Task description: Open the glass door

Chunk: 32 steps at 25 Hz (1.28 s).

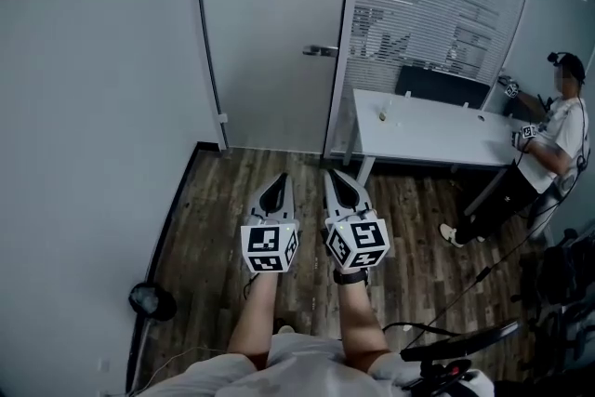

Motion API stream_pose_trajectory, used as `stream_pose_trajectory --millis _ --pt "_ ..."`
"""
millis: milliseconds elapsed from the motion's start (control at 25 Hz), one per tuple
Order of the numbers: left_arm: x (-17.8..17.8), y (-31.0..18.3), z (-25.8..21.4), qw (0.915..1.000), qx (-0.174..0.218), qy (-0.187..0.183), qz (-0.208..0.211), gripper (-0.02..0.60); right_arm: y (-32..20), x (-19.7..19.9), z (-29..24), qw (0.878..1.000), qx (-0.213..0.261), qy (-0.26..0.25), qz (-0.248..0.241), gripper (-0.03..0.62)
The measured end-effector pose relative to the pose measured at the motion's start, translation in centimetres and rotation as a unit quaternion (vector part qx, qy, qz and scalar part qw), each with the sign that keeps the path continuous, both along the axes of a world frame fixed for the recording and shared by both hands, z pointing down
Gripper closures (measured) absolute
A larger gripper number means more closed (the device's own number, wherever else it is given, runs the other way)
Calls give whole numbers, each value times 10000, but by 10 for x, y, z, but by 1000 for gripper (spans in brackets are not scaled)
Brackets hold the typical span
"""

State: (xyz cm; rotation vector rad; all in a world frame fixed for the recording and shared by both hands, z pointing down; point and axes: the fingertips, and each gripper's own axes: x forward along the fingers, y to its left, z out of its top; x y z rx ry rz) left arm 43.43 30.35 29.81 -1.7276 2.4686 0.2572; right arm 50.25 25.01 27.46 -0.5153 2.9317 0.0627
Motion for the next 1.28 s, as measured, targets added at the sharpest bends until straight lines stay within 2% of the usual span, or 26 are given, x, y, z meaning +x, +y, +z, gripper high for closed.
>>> stream_pose_trajectory --millis 240,480,640,920,1120,1280 --pt "-27 -13 22 9991 34 257 330 580 1 -35 19 9994 58 337 108 594" --pt "-44 -52 40 9983 -37 353 453 580 -42 -51 39 9985 -92 473 257 594" --pt "-60 -85 42 9988 -114 305 356 580 -75 -66 42 9990 -168 402 139 594" --pt "-96 -156 19 9998 -31 136 103 580 -148 -103 21 9996 -65 224 -160 594" --pt "-107 -213 7 9995 -139 -269 -22 581 -219 -116 13 9998 -133 113 -135 594" --pt "-120 -246 13 9994 -193 -298 -59 581 -258 -126 22 9995 -270 77 -122 594"
